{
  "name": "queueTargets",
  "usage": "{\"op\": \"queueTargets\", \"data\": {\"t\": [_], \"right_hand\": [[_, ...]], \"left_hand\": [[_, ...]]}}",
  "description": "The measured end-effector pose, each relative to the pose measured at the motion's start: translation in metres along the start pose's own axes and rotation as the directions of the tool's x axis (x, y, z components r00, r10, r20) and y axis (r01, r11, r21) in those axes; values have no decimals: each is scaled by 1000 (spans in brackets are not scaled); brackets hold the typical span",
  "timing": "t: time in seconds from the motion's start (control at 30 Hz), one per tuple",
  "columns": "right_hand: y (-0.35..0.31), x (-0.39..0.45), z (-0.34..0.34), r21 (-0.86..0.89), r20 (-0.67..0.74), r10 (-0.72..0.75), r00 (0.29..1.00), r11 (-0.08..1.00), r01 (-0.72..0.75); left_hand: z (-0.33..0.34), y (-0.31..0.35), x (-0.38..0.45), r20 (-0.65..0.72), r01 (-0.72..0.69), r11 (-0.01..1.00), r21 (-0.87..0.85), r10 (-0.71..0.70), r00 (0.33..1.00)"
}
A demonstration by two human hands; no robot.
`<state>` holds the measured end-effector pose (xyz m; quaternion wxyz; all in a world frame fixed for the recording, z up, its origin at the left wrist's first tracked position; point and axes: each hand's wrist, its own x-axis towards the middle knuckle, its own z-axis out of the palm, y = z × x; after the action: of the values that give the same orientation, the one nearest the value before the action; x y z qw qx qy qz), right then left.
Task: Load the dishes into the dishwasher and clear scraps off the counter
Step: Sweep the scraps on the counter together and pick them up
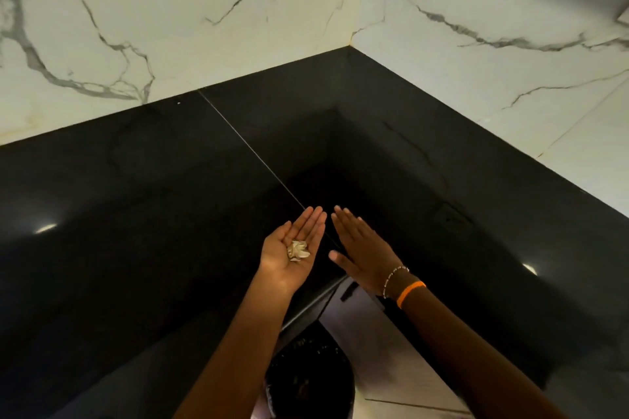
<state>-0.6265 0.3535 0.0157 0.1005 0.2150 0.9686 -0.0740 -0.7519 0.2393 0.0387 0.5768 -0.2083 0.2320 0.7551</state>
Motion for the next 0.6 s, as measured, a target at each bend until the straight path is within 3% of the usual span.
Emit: {"op": "queueTargets", "data": {"t": [0.13, 0.27, 0.43, 0.6], "right_hand": [[-21, -50, 11, 25, -18, -75, 997, 997, 76], [-35, -111, 56, 306, -47, -134, 990, 941, 142], [-30, -160, 133, 488, 49, 27, 998, 872, -47], [-27, -170, 173, 611, 93, 96, 991, 781, -133]], "left_hand": [[-6, -29, -20, 3, -35, 999, -12, 35, 999], [-21, -63, -47, 3, -60, 998, -25, 60, 998], [-64, -101, -76, -71, -120, 991, -64, 115, 991], [-121, -131, -69, -203, -154, 987, -39, 143, 969]]}}
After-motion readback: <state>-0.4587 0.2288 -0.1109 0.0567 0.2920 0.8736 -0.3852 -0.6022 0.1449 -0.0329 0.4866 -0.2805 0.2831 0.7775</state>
